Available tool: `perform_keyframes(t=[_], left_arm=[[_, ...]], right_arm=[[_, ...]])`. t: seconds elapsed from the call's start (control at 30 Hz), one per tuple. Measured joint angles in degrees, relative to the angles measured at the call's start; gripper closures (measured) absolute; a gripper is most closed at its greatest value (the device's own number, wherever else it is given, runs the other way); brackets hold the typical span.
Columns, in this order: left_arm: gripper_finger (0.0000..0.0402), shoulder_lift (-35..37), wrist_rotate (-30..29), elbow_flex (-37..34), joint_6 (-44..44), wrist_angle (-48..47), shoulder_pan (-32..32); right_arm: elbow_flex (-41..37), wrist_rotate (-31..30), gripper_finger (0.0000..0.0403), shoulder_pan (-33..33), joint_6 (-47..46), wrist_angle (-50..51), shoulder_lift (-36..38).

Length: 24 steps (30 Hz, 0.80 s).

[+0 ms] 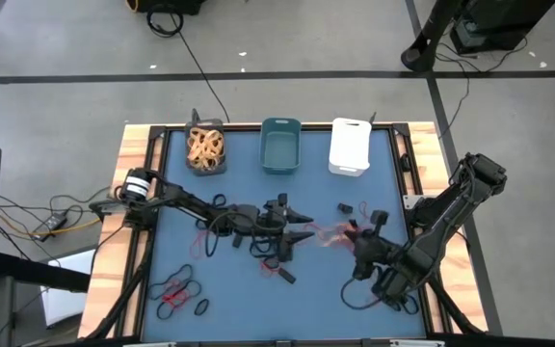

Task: Sort rubber bands into baskets
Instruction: Put the yellow rubber band into the black bin

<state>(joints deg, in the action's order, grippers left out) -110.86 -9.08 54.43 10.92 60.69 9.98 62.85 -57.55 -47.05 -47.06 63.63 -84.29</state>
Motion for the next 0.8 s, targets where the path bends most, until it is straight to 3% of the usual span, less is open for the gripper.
perform_keyframes(t=[0.13, 0.23, 0.4, 0.5, 0.8], left_arm=[[0.0208, -3.1, 0.0, 3.3, 0.2, 0.2, 0.0], [0.0208, -4.3, 0.3, 4.4, 0.2, -1.3, 0.0], [0.0208, -4.3, 0.4, 4.5, -0.6, -4.2, 0.1], [0.0208, -4.3, 1.3, 4.5, -1.7, -4.8, 0.0], [0.0208, -4.2, 2.3, 4.5, -1.8, -8.9, 0.0]], right_arm=[[0.1, -8.8, 0.0401, 0.4, 8.2, -7.2, 0.0], [0.2, -8.6, 0.0401, 1.4, 10.8, -10.0, 0.0], [-1.9, 7.9, 0.0382, 6.2, 3.4, -11.8, 0.1], [-7.1, 17.1, 0.0359, 7.9, 5.0, -19.7, 0.1], [-20.7, 27.9, 0.0287, 12.0, 15.7, -44.0, 0.1]])
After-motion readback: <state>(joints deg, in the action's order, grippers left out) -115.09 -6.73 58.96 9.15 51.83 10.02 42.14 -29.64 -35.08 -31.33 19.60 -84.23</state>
